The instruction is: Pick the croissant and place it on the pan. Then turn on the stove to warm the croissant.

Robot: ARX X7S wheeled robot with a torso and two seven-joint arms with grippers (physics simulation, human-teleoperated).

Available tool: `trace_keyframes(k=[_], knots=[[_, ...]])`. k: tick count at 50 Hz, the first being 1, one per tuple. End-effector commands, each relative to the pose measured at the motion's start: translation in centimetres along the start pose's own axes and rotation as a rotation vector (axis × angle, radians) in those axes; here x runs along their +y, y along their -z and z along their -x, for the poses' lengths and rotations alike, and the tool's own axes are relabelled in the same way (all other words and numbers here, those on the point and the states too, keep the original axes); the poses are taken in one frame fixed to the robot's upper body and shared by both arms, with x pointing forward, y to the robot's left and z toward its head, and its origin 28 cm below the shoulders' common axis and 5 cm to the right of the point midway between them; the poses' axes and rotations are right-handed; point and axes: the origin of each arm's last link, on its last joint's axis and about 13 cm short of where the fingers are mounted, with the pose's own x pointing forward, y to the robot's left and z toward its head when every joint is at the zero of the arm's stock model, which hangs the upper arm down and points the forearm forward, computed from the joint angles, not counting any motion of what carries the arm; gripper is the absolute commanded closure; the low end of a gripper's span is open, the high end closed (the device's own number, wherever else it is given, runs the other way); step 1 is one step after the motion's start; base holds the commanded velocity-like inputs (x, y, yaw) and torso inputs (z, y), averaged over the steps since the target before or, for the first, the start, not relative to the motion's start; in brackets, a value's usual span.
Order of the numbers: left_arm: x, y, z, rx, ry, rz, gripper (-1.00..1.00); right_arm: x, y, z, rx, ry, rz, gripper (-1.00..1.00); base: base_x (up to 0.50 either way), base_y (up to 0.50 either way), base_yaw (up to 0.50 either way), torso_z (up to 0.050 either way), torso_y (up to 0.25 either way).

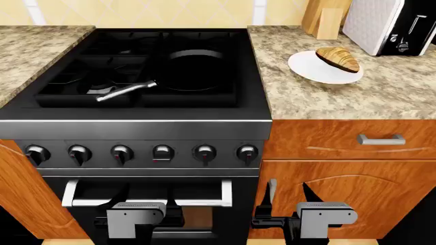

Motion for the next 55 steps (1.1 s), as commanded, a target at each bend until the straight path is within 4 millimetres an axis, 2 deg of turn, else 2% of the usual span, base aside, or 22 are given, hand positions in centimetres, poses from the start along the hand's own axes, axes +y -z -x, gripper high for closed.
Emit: trace_keyframes(k=[1, 17, 26, 32, 33, 35, 41, 55], knots=[[-0.1, -0.1, 0.3, -0.022, 0.108, 0.046, -1.00, 0.0, -0.3, 0.1, -0.018, 0.009, -0.011, -1.00, 0.00, 0.00, 0.00, 0.017, 0.000], [-0.1, 0.0, 0.5, -0.013, 0.102, 0.037, -1.00, 0.1, -1.4, 0.1, -0.051, -0.024, 0.009, -1.00, 0.00, 0.00, 0.00, 0.049, 0.000], [-0.2, -1.0, -0.1, -0.028, 0.127, 0.029, -1.00, 0.1, -2.6, 0.0, -0.064, -0.043, 0.009, -1.00, 0.00, 0.00, 0.00, 0.050, 0.000], [-0.1, -1.1, -0.5, -0.042, 0.108, 0.031, -1.00, -0.1, -2.3, -0.2, -0.046, -0.039, -0.006, -1.00, 0.00, 0.00, 0.00, 0.050, 0.000], [-0.1, -1.0, -0.8, 0.005, 0.071, 0.026, -1.00, -0.1, -2.3, -0.2, -0.039, -0.043, -0.004, -1.00, 0.00, -0.12, 0.00, 0.050, 0.000], [-0.2, -0.7, -1.1, 0.041, 0.072, 0.059, -1.00, -0.1, -2.2, -0.2, -0.036, -0.044, -0.008, -1.00, 0.00, -0.50, 0.00, 0.000, 0.000], [-0.3, -0.6, -1.4, 0.079, 0.035, 0.020, -1.00, -0.2, -2.4, -0.4, -0.019, -0.034, -0.024, -1.00, 0.00, -0.50, 0.00, 0.000, 0.000], [-0.2, -0.9, -1.2, 0.064, 0.042, -0.005, -1.00, -0.5, -2.9, -0.6, -0.003, -0.029, -0.011, -1.00, 0.00, -0.50, 0.00, 0.000, 0.000]])
